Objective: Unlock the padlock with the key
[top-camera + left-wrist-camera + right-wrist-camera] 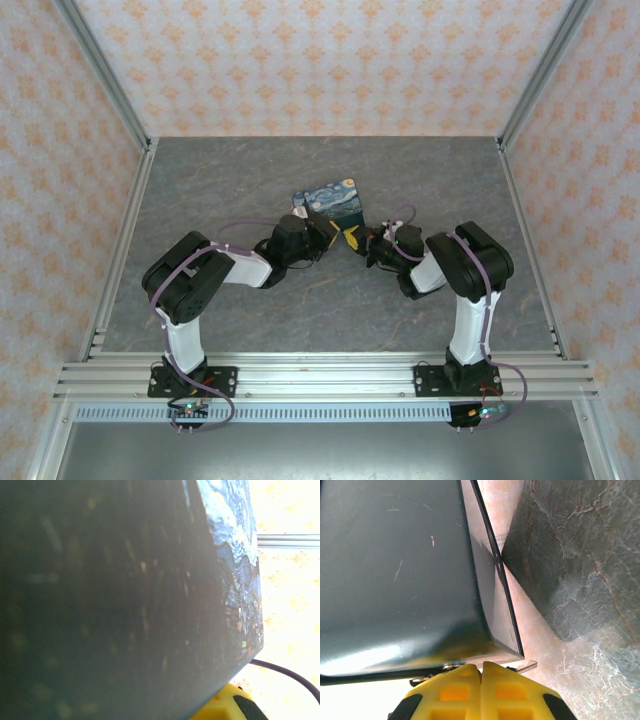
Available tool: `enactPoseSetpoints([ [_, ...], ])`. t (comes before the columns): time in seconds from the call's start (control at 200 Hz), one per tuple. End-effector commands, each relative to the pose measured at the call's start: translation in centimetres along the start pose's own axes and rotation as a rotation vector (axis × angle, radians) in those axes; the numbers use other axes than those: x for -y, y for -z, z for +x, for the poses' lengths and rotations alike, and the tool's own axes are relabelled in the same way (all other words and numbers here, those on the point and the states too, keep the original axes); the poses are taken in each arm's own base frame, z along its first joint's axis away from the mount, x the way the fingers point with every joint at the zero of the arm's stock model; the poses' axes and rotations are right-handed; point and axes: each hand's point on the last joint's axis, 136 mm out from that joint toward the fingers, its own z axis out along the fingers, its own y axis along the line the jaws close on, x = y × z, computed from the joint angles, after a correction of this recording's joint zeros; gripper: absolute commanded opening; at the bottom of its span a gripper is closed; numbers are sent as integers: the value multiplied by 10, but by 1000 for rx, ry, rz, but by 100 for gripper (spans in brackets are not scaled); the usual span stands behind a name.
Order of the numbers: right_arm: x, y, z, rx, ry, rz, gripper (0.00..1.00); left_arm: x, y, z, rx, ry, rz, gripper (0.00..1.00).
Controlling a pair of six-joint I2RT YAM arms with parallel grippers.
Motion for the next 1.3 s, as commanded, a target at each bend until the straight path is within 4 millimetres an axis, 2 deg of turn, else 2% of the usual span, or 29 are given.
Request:
enactPoseSetpoints([
  [0.0,-34,-12,18,-75,51,-92,0,54,2,74,-276,-77,174,0],
  [0.29,-55,-23,43,-113,77,-132,0,52,1,74,-273,-75,169,0],
  [0.54,-64,-19,47,-116,99,-145,0,40,-3,72,-258,-68,137,0],
  [0.716,-57,-12,54,-132,217,-79,0,41,-7,70,-255,-53,147,0],
  [0.876,-42,-4,51,-136,297,-47,0,47,-6,70,-256,-40,171,0],
  [0.976,-31,-1,46,-123,280,-38,0,51,-4,69,-252,-17,191,0],
  [1.046,-28,-1,44,-116,255,-52,0,61,-2,67,-243,-4,239,0],
  [1.196,-26,-1,39,-92,208,-65,0,75,3,62,-215,39,316,0],
  [1.296,-31,-1,39,-86,201,-81,0,84,6,60,-208,56,353,0],
])
